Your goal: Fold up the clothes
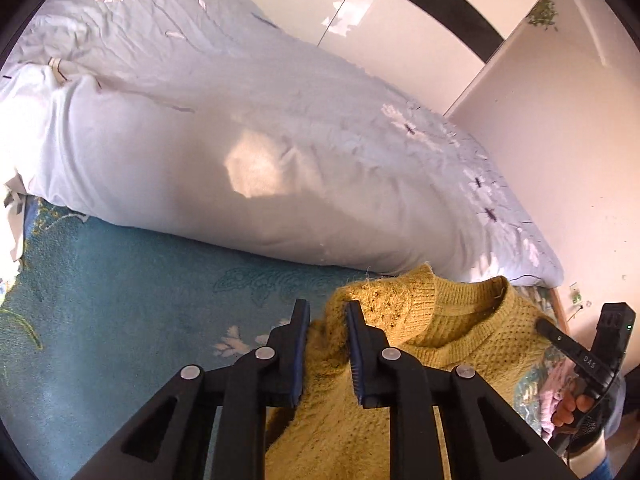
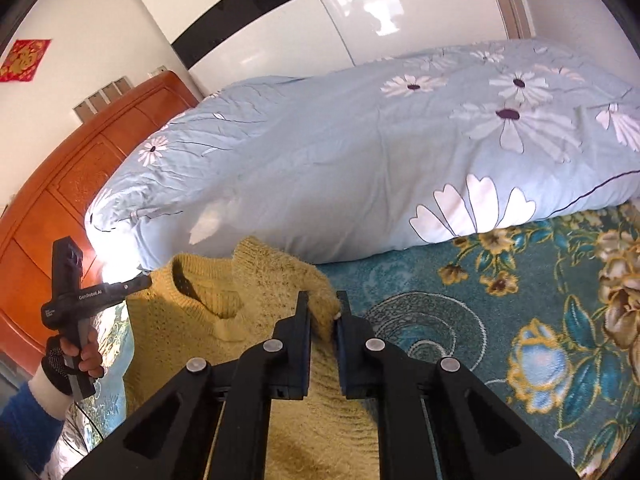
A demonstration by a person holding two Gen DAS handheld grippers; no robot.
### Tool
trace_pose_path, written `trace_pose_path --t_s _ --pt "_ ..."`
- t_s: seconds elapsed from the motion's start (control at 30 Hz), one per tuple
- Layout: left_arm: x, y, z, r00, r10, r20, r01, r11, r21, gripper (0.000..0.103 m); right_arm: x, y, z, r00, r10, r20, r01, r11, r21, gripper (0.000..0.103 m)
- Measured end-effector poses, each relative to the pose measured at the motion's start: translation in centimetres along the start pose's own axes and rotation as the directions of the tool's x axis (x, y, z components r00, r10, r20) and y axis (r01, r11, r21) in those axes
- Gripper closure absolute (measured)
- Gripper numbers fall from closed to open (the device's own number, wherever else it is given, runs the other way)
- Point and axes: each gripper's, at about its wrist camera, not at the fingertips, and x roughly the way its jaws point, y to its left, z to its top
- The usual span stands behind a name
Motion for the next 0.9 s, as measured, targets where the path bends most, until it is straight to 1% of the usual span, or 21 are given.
trace_pose_path --t_s 0.1,0.17,0.2,0.3,0.4,0.47,0.53,0.57,0.6,0.67,0.7,0.77,0.8,0.83,0.9 --pt "-4.9 -1.5 -1.5 0.993 -0.086 0.075 0.082 0.995 0.049 0.083 -4.3 1.6 -1.7 0.998 0.009 0.068 -0.007 1.000 -0.019 0.092" --pt "-7.2 -1.7 -1.7 0.983 -0.147 0.107 0.140 0.988 0.071 0.083 -7.3 2.4 -3.1 0.994 0.016 0.111 -0.014 1.000 -0.021 0.092" --pt "-8.2 -2.0 -2.5 0.979 -0.170 0.116 0.161 0.984 0.081 0.083 -8.7 2.7 -3.8 0.992 0.014 0.127 -0.011 1.000 -0.029 0.092" --pt "-11.6 -2.3 -6.0 0.967 -0.219 0.132 0.207 0.973 0.101 0.084 -11.7 3.4 -7.1 0.991 0.008 0.135 -0.003 0.999 -0.035 0.092" --pt "-13.7 -2.2 -9.9 0.962 -0.238 0.134 0.225 0.969 0.103 0.086 -13.9 4.0 -10.8 0.993 -0.011 0.119 0.015 0.999 -0.031 0.092" --pt "-14.7 -2.0 -12.2 0.962 -0.246 0.116 0.236 0.967 0.093 0.087 -14.8 4.2 -13.4 0.995 -0.017 0.096 0.019 1.000 -0.013 0.092" --pt "-15.3 -1.8 -14.8 0.966 -0.240 0.095 0.232 0.969 0.081 0.092 -15.6 4.4 -16.1 0.997 -0.020 0.075 0.020 1.000 0.003 0.092" --pt "-15.6 -1.5 -16.5 0.966 -0.247 0.076 0.243 0.968 0.059 0.095 -16.0 4.4 -17.5 0.998 -0.022 0.065 0.021 1.000 0.011 0.092" --pt "-15.7 -1.2 -18.1 0.968 -0.246 0.054 0.244 0.969 0.041 0.095 -16.2 4.4 -18.9 0.998 -0.027 0.054 0.026 0.999 0.025 0.092" --pt "-15.9 -1.0 -21.2 0.977 -0.211 0.016 0.210 0.977 0.046 0.095 -16.8 4.3 -21.6 0.999 -0.038 0.033 0.036 0.998 0.053 0.092" --pt "-16.1 -0.8 -23.0 0.979 -0.201 -0.008 0.201 0.979 0.035 0.097 -16.8 4.2 -22.9 0.999 -0.038 0.022 0.036 0.997 0.072 0.092" --pt "-15.4 0.0 -25.9 0.976 -0.209 -0.067 0.208 0.978 -0.024 0.099 -16.6 3.8 -25.4 0.999 -0.048 -0.009 0.049 0.993 0.110 0.092" --pt "-15.2 0.3 -27.4 0.977 -0.192 -0.094 0.189 0.981 -0.038 0.099 -16.5 3.5 -26.6 0.998 -0.054 -0.027 0.057 0.990 0.127 0.092" --pt "-15.2 0.7 -28.5 0.978 -0.177 -0.112 0.172 0.984 -0.051 0.099 -16.3 3.2 -27.5 0.998 -0.055 -0.037 0.060 0.987 0.148 0.092" --pt "-15.1 1.5 -30.3 0.976 -0.172 -0.136 0.160 0.983 -0.092 0.099 -16.0 2.7 -28.9 0.998 -0.048 -0.047 0.056 0.980 0.190 0.092"
